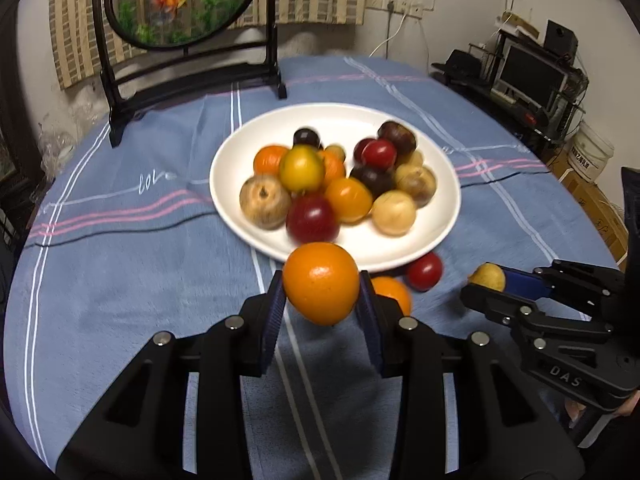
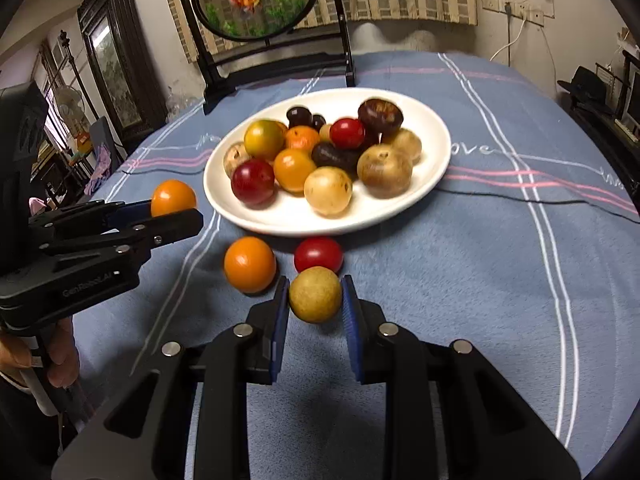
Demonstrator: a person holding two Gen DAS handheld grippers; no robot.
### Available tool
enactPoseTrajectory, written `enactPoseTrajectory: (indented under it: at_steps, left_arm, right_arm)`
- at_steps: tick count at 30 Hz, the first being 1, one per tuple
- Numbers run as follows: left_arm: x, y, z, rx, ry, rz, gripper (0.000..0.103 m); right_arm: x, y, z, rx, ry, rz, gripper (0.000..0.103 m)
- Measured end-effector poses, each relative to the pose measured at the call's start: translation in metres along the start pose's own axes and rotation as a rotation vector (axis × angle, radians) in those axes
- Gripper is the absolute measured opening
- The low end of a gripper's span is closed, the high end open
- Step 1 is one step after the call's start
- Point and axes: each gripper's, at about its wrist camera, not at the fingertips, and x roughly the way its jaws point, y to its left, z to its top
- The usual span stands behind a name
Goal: Organize fruits
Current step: 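Carry the lime and orange onto the white plate and open both tools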
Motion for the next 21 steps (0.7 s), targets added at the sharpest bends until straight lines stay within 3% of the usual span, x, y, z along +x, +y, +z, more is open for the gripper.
enactPoseTrajectory:
  at_steps: [11, 21]
  left_arm:
    - [-0.003, -0.002, 0.041, -0.004, -0.039, -0.020, 0.037]
    - [0.031, 0.021, 0.087, -0.080, -0.024, -0.011, 0.037]
  right_arm:
    - [-0.014, 0.014, 0.052, -0.070, -0.073, -0.014, 0.026]
    - [0.031, 0.005, 0.094, -0.048, -0.043, -0.035, 0.026]
